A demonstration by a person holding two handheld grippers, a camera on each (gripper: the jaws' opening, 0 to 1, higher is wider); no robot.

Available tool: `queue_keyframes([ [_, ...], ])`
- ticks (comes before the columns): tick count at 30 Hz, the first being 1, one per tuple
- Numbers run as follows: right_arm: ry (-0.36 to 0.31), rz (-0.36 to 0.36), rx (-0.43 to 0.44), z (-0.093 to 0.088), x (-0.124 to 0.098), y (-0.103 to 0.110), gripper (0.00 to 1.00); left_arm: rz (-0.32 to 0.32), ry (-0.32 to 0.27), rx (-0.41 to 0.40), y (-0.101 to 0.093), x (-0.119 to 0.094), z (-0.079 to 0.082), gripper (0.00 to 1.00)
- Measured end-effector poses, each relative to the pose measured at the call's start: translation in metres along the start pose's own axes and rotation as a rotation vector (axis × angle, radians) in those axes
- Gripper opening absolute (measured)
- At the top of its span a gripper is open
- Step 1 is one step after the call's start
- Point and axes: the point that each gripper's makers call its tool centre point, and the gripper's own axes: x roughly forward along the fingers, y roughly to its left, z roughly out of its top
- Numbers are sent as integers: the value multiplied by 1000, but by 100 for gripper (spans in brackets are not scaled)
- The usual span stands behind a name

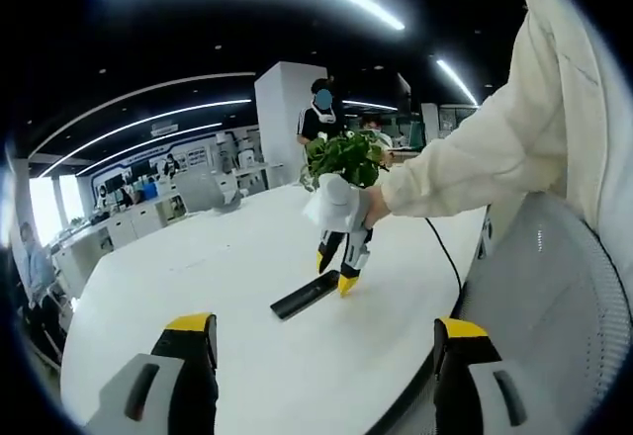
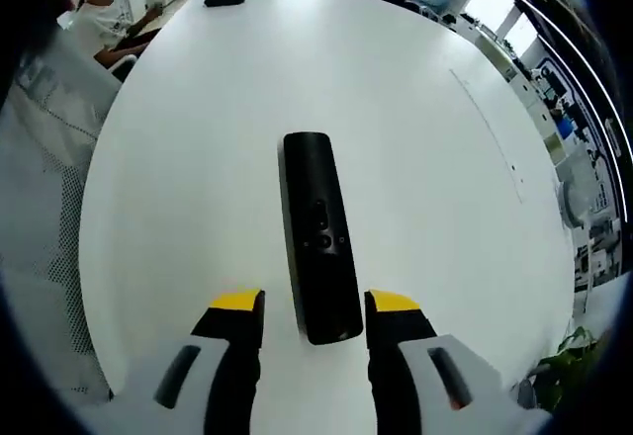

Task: Press the specified remote control buttons in sequence, fully releasing each button before pressing the next.

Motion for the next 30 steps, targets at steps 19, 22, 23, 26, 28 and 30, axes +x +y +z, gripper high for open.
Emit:
queue_keyframes([
  [19, -224, -118, 218, 23, -39, 6, 76, -2, 4, -3, 0, 0, -1, 95],
  [22, -243, -133, 233, 26, -44, 6, 84, -1, 4, 0, 0, 0, -2, 95],
  [23, -262, -134, 246, 28, -46, 7, 85, -1, 4, 1, 0, 0, -2, 95],
  [26, -310, -131, 293, 34, -53, 8, 89, 0, 3, 0, 0, 0, -2, 96],
  [28, -341, -125, 324, 37, -59, 10, 90, 1, 3, 1, 0, 0, -2, 96],
  [30, -369, -130, 348, 39, -65, 11, 87, 2, 1, 0, 0, 0, -1, 96],
])
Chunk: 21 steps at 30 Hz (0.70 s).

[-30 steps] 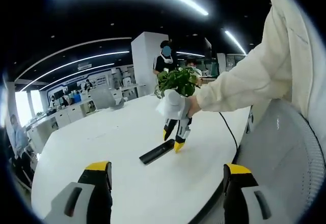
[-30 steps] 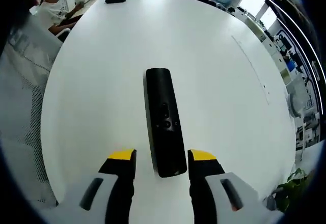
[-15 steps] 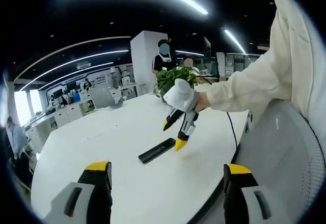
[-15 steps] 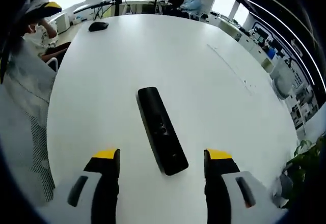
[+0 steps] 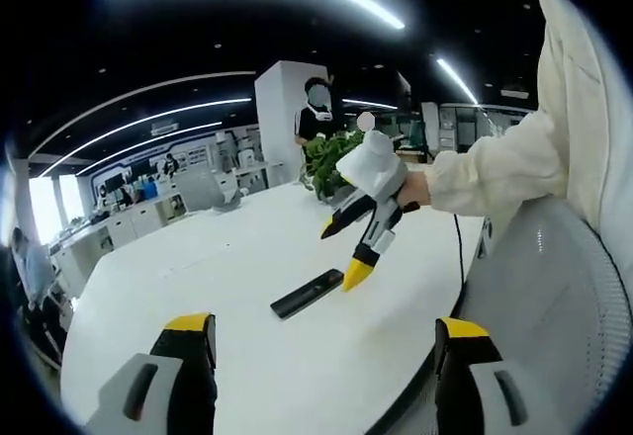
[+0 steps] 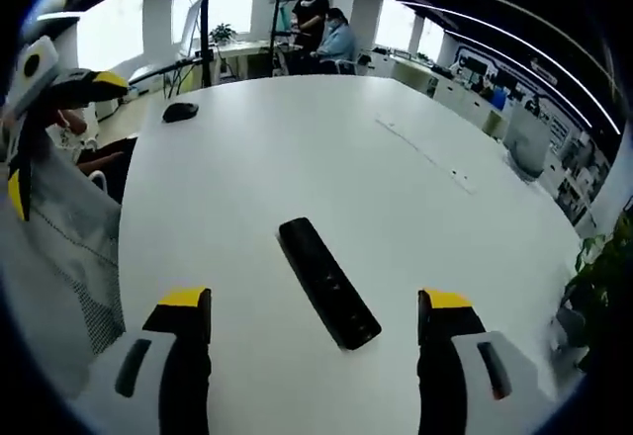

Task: Press the specified remote control buttons in sequence, fully releasing each button before pressing the next.

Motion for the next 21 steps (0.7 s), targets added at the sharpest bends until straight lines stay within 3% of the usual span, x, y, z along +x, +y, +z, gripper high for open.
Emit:
queue_keyframes([
  [13, -79, -34, 96, 8, -29, -2, 100, 3, -8, 1, 0, -1, 2, 96],
  [21, -102, -68, 105, 7, -45, 1, 100, -5, -8, 9, -3, -1, 2, 97],
])
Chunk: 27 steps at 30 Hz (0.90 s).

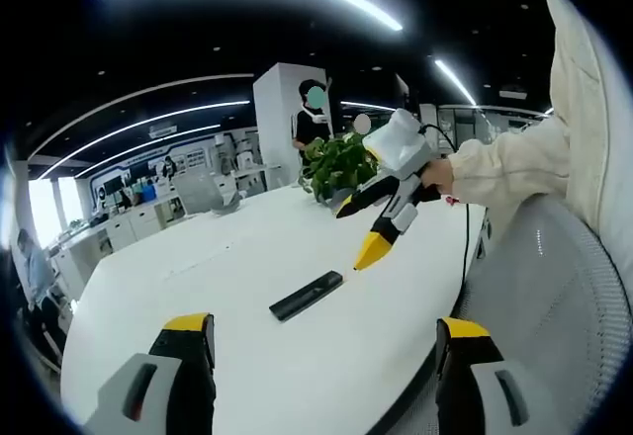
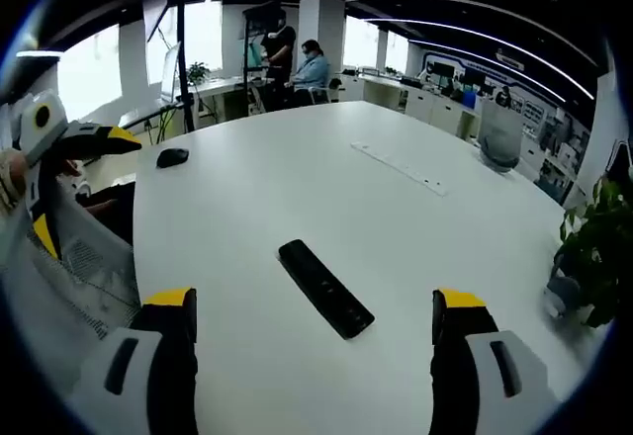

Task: Press the specified remote control buttons in sequence, fully releasing each button before pressing the next.

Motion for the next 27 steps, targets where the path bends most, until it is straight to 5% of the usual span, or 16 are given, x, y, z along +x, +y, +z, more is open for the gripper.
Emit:
queue_keyframes([
  [27, -157, -109, 79, 12, -107, 22, 100, 9, 4, 12, 0, -1, 0, 97],
])
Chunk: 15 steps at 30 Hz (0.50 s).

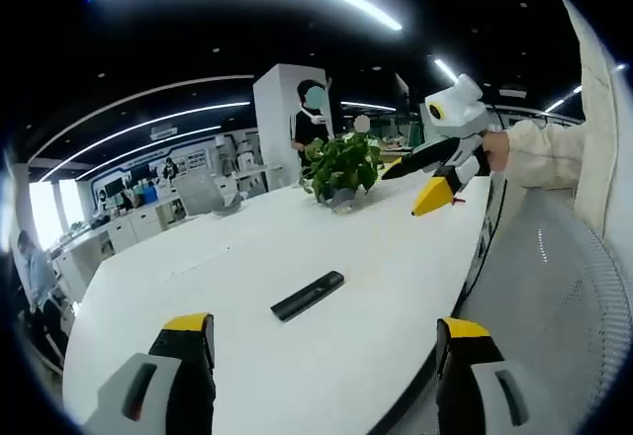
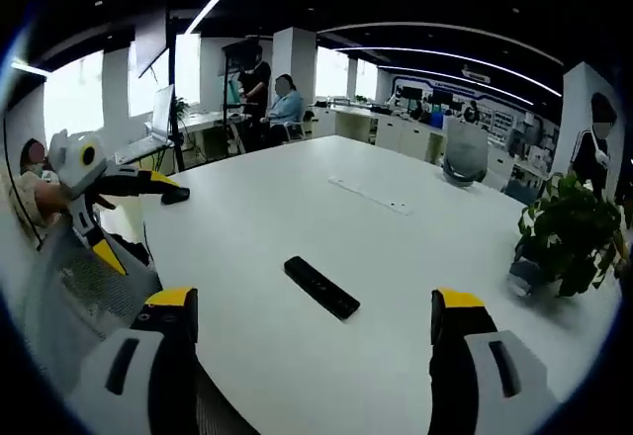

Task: Press the specified remote control buttons in sequence, fully releasing each button before pressing the next.

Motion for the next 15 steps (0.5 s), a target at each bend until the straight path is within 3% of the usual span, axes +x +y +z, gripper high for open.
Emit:
queue_keyframes([
  [7, -19, -30, 52, -11, -20, 1, 99, 2, 7, 2, 0, 0, 0, 97],
  [15, -2, -38, 96, -33, -31, 17, 98, 0, 9, 4, -1, 0, -1, 97],
])
